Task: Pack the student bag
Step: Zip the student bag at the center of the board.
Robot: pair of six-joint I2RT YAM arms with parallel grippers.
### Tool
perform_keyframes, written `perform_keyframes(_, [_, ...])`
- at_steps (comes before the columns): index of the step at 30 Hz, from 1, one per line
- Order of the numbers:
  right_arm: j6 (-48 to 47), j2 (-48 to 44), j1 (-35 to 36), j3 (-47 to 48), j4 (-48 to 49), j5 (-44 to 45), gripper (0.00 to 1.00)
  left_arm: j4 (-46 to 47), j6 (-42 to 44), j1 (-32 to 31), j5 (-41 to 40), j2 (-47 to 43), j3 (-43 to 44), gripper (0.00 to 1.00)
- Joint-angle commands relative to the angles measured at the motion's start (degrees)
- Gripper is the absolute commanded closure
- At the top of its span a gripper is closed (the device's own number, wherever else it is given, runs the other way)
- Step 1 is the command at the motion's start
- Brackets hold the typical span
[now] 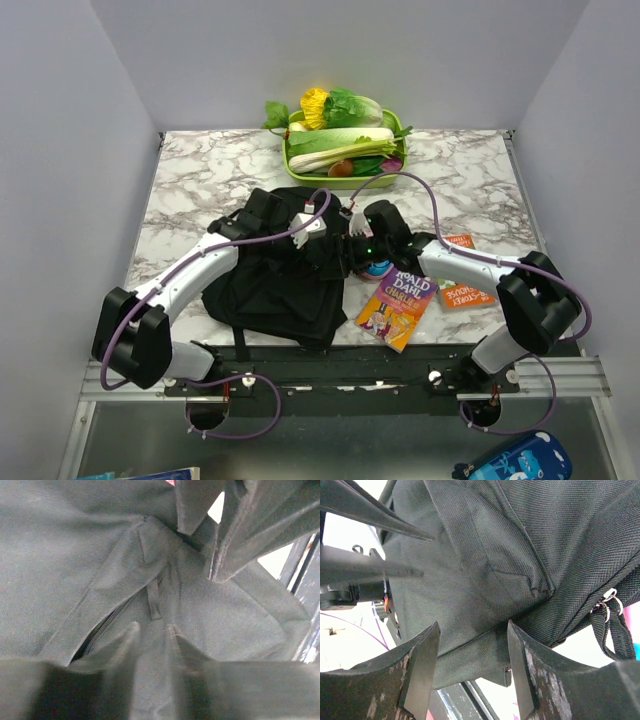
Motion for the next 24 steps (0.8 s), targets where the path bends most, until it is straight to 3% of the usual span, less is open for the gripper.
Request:
perform_keyframes(1, [-0.55,0.18,0.38,0.57,-2.39,0.79,0.35,-0.47,-0.67,-2.44,0.77,1.89,-1.91,0.5])
perform_keyframes(3, [-0.38,-0.17,0.38,0.13,-2.31,1.76,0.35,0.5,-1.9,-2.62,1.29,2.5,-1.91,0.44])
perform_keyframes(8, [0.42,-3.33,0.38,-2.42,-0.82,4.48,0.35,4.01,-5.94,-2.71,-0.37,3.65,-2.61,0.48])
perform_keyframes(12, [1.56,-5.88,0.38,-4.61,1.03,6.15,0.35,7.17,-7.7,-2.71,-1.25,4.53,-3.84,0.47])
perform_keyframes(17, [1.56,-9.05,0.12,-6.72,2.97,7.3,0.35,6.13,-6.74,-3.5,1.82,7.07,-3.06,0.46])
perform_keyframes(24, [2.35,-10.11,-0.5,-8.05,4.2,6.69,0.35,8.5,-5.33,-3.76,-0.89,9.62,-3.23,0.5])
